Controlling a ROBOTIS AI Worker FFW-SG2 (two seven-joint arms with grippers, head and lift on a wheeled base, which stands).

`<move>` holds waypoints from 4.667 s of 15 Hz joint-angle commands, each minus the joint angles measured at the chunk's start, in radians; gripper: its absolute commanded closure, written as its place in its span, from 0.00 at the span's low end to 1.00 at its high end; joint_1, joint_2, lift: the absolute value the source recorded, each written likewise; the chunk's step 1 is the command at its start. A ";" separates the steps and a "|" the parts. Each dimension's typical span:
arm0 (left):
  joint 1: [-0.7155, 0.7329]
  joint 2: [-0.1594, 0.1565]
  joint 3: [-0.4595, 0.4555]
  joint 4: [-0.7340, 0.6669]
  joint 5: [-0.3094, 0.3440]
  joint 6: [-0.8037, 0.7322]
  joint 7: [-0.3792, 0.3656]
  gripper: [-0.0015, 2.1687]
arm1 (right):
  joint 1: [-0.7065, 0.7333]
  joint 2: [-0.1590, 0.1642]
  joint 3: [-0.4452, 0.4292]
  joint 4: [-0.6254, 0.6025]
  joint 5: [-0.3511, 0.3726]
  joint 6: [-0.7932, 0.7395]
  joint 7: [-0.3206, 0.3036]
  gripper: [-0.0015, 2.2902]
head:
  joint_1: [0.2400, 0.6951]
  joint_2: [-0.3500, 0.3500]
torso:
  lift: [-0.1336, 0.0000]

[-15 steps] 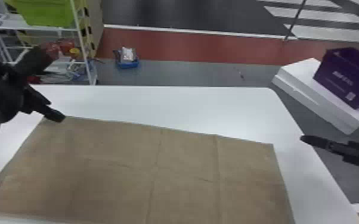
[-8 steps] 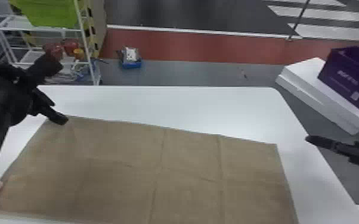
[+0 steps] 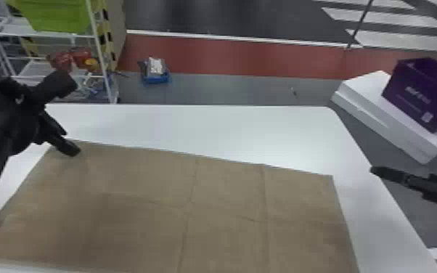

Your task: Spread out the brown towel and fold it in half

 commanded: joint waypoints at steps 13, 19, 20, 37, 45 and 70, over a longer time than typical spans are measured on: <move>-0.018 0.016 0.000 0.062 -0.013 -0.003 0.053 0.28 | -0.004 -0.005 -0.009 0.012 -0.006 -0.009 0.000 0.05 | 1.00 0.32 | 0.00; -0.007 0.019 0.008 0.053 -0.005 -0.018 0.062 0.27 | -0.041 0.003 0.060 0.044 0.009 -0.018 -0.015 0.05 | 1.00 0.33 | 0.00; -0.007 0.019 0.009 0.052 0.002 -0.015 0.062 0.27 | -0.041 0.005 0.067 0.044 0.011 -0.018 -0.015 0.05 | 1.00 0.34 | 0.00; 0.019 0.040 0.021 0.052 0.010 -0.033 0.051 0.33 | -0.061 0.035 0.227 0.060 0.088 -0.043 -0.060 0.05 | 1.00 0.43 | 0.00; 0.043 0.051 0.026 0.042 0.013 -0.052 0.037 0.33 | -0.169 0.064 0.356 0.169 0.203 -0.061 -0.090 0.11 | 1.00 0.48 | 0.00; 0.069 0.066 0.041 0.042 0.033 -0.101 0.050 0.33 | -0.254 0.064 0.462 0.290 0.301 -0.058 -0.074 0.42 | 1.00 0.54 | 0.00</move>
